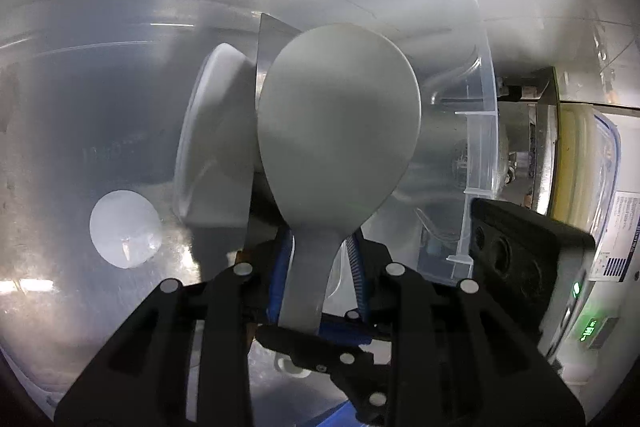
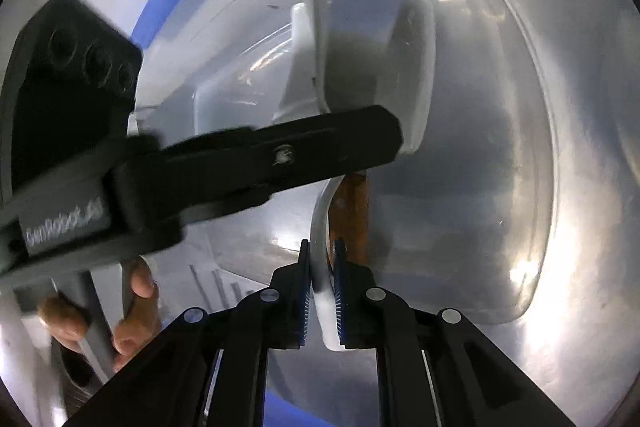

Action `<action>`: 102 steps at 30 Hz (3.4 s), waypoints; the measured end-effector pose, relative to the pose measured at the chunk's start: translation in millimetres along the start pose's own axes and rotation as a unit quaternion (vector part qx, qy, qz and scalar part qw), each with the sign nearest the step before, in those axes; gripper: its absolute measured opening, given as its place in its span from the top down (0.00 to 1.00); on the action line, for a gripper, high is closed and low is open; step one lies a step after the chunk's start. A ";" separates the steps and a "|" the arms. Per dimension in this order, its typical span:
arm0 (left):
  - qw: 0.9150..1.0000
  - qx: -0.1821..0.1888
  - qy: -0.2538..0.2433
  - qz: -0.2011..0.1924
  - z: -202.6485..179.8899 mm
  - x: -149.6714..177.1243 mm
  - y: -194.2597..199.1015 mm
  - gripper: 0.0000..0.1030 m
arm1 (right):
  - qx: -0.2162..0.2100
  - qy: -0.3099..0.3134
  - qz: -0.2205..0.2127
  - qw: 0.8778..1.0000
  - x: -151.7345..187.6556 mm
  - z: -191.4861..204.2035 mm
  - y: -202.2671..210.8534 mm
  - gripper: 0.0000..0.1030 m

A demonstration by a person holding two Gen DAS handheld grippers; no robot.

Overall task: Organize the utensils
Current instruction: 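Lower the rice paddle into the clear box and open the right gripper, then grasp one black chopstick with the right gripper and lift it, then grasp the chopstick with the left gripper while the right gripper holds it over the box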

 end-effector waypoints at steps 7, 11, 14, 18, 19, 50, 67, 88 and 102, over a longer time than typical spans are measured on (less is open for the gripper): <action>0.994 -0.086 -0.046 -0.056 -16.8 10.8 47.7 0.32 | 0.040 -0.021 0.015 0.999 -12.9 -3.3 -6.9 0.88; 0.992 -0.077 -0.042 -0.087 -19.9 39.6 80.2 0.32 | 0.061 -0.033 0.026 0.997 -10.9 -20.2 -16.9 0.84; 0.992 -0.058 -0.038 -0.109 -18.3 71.6 105.9 0.32 | 0.089 -0.034 0.033 0.995 -12.8 -23.8 -18.7 0.65; 0.986 -0.052 -0.037 -0.155 -16.9 106.6 145.9 0.32 | 0.131 -0.019 0.021 0.991 -9.9 -21.2 -13.5 0.59; 0.984 -0.054 -0.036 -0.168 -13.8 116.7 154.0 0.32 | 0.147 -0.004 0.015 0.989 -6.2 -17.2 -10.1 0.59; 0.991 -0.057 0.002 -0.123 154.4 287.2 161.0 0.31 | 0.216 0.160 -0.045 0.962 281.1 93.9 -157.5 0.66; 0.993 -0.039 0.023 -0.104 178.5 289.6 147.6 0.31 | 0.309 0.214 -0.024 0.927 281.4 137.0 -218.3 0.93; 0.992 0.092 0.082 0.002 153.1 302.8 44.7 0.92 | -0.035 0.024 0.022 0.999 294.6 90.0 -164.0 0.94; 0.996 0.081 0.040 0.007 149.1 313.1 41.2 0.95 | 0.043 0.113 0.022 0.992 287.0 88.6 -158.2 0.69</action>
Point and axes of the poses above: each gripper's, at about its wrist camera, not at the fingertips, and y roughly against the way its jaws point, z to its left, x to its underside, the point moved 3 cm from there along -y, roughly the way its jaws point, and after that the axes turned 1 degree about x, right-handed, at the moved point
